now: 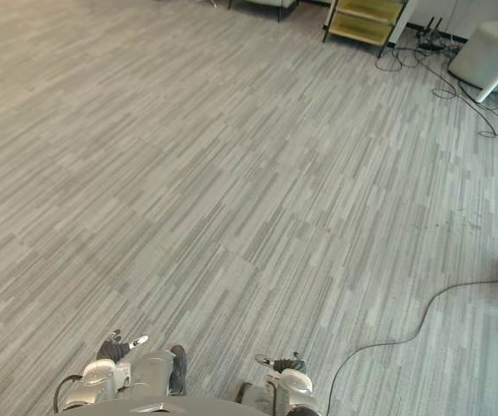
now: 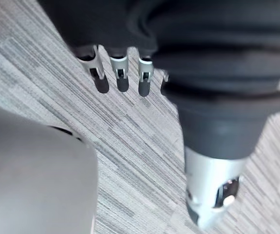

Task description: Pick up cushions and gather them together orderly.

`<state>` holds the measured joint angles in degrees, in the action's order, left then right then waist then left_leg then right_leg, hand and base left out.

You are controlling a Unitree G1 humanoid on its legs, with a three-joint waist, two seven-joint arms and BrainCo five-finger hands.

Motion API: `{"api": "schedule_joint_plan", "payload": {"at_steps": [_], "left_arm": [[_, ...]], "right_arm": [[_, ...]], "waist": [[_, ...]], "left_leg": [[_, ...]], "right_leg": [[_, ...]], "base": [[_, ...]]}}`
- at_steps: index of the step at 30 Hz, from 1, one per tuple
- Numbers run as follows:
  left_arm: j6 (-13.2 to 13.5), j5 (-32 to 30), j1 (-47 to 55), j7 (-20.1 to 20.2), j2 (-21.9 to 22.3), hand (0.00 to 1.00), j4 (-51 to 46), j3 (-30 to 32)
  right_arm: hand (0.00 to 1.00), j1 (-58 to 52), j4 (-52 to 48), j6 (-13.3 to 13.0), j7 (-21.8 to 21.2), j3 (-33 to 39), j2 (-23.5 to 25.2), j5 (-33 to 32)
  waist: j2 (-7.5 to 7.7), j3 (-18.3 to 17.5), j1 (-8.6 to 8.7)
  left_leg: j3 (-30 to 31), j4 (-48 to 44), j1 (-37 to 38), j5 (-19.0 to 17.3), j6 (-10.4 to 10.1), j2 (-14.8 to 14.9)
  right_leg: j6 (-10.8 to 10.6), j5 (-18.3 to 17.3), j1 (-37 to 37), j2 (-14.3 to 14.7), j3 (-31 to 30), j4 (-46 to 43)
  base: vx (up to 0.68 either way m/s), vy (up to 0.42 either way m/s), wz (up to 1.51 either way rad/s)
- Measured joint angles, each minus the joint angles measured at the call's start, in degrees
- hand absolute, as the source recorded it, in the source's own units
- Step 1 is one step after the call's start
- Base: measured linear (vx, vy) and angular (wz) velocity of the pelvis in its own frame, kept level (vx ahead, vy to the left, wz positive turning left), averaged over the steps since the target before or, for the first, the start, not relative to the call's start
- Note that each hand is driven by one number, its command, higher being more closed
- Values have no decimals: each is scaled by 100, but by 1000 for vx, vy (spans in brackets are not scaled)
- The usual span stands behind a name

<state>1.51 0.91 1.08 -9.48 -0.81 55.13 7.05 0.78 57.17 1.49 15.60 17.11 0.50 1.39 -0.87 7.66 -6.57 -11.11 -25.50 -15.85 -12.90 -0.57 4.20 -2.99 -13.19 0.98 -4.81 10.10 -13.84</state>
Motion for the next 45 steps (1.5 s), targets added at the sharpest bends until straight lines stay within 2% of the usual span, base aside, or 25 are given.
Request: {"api": "schedule_joint_plan", "payload": {"at_steps": [3,5,7,9,12,13,16,18,19,20,21,23,24,26,28,30,33,35,37,39,40,42,43,44,45], "left_arm": [[-5,-3,5,-10,57,0,35,182],[-18,-4,70,-10,43,0,67,144],[-42,-7,75,-9,-6,0,75,119],[-67,-11,132,-18,-67,0,94,104],[-87,-23,163,-23,-74,0,88,104],[-94,-31,165,-23,-80,0,109,130],[-105,-31,146,-23,-67,0,194,180],[-107,-54,146,-27,-54,0,238,147],[-106,-55,138,-27,-56,0,257,103],[-97,-30,142,-34,-97,0,306,81],[-93,-24,14,-28,-27,0,451,70],[-81,13,-156,-61,56,0,539,118],[-41,14,-148,-96,80,0,578,187],[-34,16,-139,-105,101,0,602,198],[-36,31,-116,-103,158,0,628,395],[-28,174,10,-91,188,0,576,509],[-19,221,15,-75,172,0,387,629],[-12,231,38,-27,171,0,240,624],[24,226,82,-16,162,0,46,624],[28,222,77,-18,155,0,-3,625],[33,221,75,-19,154,0,-59,625],[41,181,79,-22,159,0,-52,570],[42,149,69,-21,158,0,-50,575],[30,69,14,-25,137,0,-48,581],[54,-9,11,-29,135,0,-58,583]], "right_arm": [[0,-26,-8,8,-10,139,55,17],[0,-40,-23,-3,-20,141,51,24],[0,-33,-258,-6,-30,125,69,64],[0,-30,-406,-5,-42,118,59,79],[0,-13,-458,-11,-45,119,54,95],[0,39,-456,-28,-46,124,54,119],[0,155,-441,-23,-47,146,-7,120],[0,216,-430,-9,-51,109,-101,121],[0,225,-407,-2,-49,103,-155,119],[0,168,-252,-16,-55,114,-219,55],[0,371,-160,-1,-54,109,-345,71],[0,499,-32,-14,-58,212,-429,13],[0,486,-1,-24,-56,203,-437,6],[0,433,4,-25,-56,194,-451,9],[0,376,19,-31,-53,215,-441,7],[0,275,13,-35,-51,166,-443,3],[0,185,36,-50,-52,114,-393,4],[0,164,81,-36,-49,108,-383,3],[0,186,246,-4,-38,118,-405,-6],[0,204,218,-11,-26,129,-381,-8],[0,198,217,-5,-17,172,-350,-7],[0,163,199,-9,-7,230,-333,-3],[0,156,181,-6,-6,229,-334,-2],[0,152,72,23,-7,181,-257,-4],[0,73,-123,9,-3,117,-111,-2]], "waist": [[7,-7,-114],[-38,-63,-87],[36,-21,-16],[75,9,95],[21,27,197],[21,37,215],[50,76,294],[14,95,426],[21,111,482],[100,170,545],[-105,257,482],[-167,387,528],[-190,349,560],[-251,279,569],[-355,273,615],[-491,291,571],[-518,350,446],[-449,416,344],[-468,410,237],[-471,416,176],[-436,434,153],[-464,411,106],[-464,418,78],[-348,388,29],[-283,371,-3]], "left_leg": [[-388,-125,369,-271,244,-181],[-438,-103,573,-437,300,-240],[-566,-128,942,-697,383,-334],[-564,-101,1415,-844,430,-309],[-564,171,1900,-886,357,-163],[-588,446,2190,-993,164,-32],[-639,898,2633,-956,71,108],[-622,1175,2858,-909,-16,222],[-577,1340,2985,-867,-89,251],[-303,1558,3278,-773,-223,220],[-70,1559,3229,-645,-111,310],[502,1597,3294,-290,-107,178],[549,1307,3329,-186,-200,279],[686,869,3242,-120,-236,387],[1020,-800,2554,412,-247,639],[1097,-2529,1780,1342,-326,946],[799,-4020,971,729,-194,1131],[581,-4247,548,414,-108,1027],[264,-3721,-141,-95,-80,815],[179,-3178,-364,-238,-56,760],[156,-2356,-524,-275,-56,617],[244,-225,-489,215,-145,399],[239,38,-450,837,-110,362],[-22,343,-199,1027,-30,192],[-86,375,-192,959,18,132]], "right_leg": [[-336,-221,46,-306,-314,-624],[-416,-237,311,-412,-405,-1387],[-768,-23,1078,-690,-620,-3386],[-660,87,1566,-830,-446,-4849],[-306,6,1903,-884,89,-5183],[-131,-103,2217,-892,462,-4954],[58,-195,2548,-885,915,-3827],[108,97,2734,-766,932,-2600],[75,559,2801,-680,776,-1574],[391,2144,2572,-500,637,-538],[421,1963,2610,-330,623,-682],[436,1401,2714,-269,482,-1315],[463,1076,2688,-221,482,-1628],[479,793,2615,-127,513,-1781],[486,460,2257,132,657,-1706],[649,363,1721,450,679,-1306],[755,212,1034,687,551,-938],[712,155,538,732,406,-642],[630,183,-44,683,148,-193],[503,230,-248,634,20,-28],[382,216,-454,521,-65,147],[96,53,-683,357,-240,308],[3,-19,-722,305,-321,317],[-48,-37,-807,149,-352,364],[85,74,-815,125,-308,512]], "base": [[350,176,-39],[237,105,-39],[300,66,-18],[384,-25,5],[283,-77,-2],[294,-106,-13],[422,-235,-9],[326,-212,15],[537,-332,20],[694,-445,-16],[572,-380,-36],[371,-282,-43],[381,-251,-23],[303,-156,-6],[405,-180,-4],[358,-63,-18],[368,-34,-21],[384,22,-29],[401,102,-59],[295,118,-47],[445,226,-37],[488,299,-36],[470,289,-34],[484,246,-33],[474,214,-29]]}}
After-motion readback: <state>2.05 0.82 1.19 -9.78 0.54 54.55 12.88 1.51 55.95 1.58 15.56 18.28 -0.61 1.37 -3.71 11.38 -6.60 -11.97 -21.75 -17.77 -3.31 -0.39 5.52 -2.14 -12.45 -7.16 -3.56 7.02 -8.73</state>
